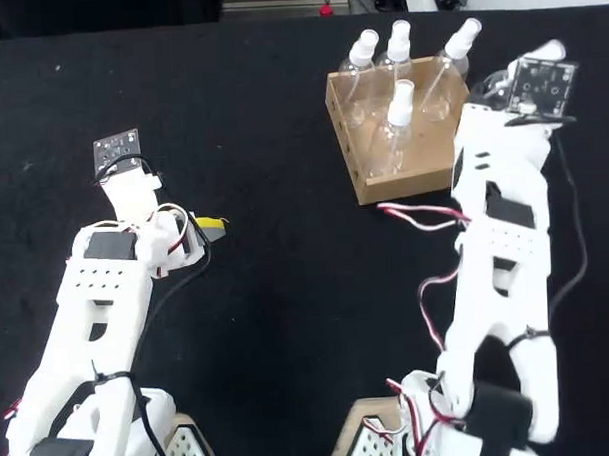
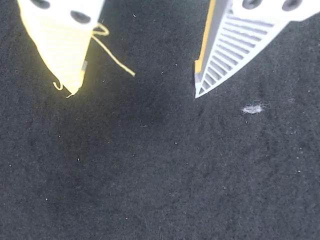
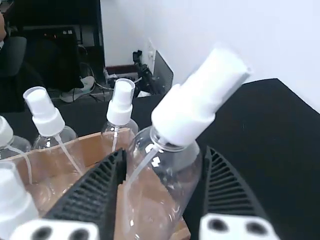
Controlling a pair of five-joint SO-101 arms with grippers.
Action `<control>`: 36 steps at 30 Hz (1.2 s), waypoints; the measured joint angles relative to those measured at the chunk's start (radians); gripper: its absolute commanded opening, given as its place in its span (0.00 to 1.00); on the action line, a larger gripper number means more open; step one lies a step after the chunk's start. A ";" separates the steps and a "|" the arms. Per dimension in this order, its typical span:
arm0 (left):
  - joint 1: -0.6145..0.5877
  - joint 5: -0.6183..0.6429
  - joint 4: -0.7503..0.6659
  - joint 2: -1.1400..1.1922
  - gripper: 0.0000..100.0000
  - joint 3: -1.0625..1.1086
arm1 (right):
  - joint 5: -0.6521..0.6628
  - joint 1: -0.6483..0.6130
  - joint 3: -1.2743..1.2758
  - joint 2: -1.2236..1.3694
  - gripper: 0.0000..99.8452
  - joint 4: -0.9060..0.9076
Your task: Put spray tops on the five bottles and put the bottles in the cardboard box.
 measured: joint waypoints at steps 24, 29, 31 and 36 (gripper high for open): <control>0.000 0.000 0.000 0.000 0.33 0.000 | 0.000 -0.014 0.068 0.259 0.14 -0.361; 0.000 0.000 0.000 0.000 0.33 0.000 | 0.000 -0.014 0.069 0.288 0.14 -0.371; 0.000 0.000 0.000 0.000 0.33 0.000 | 0.000 -0.014 0.069 0.296 0.14 -0.373; 0.000 0.000 0.000 0.000 0.33 0.000 | 0.000 -0.014 0.069 0.350 0.15 -0.376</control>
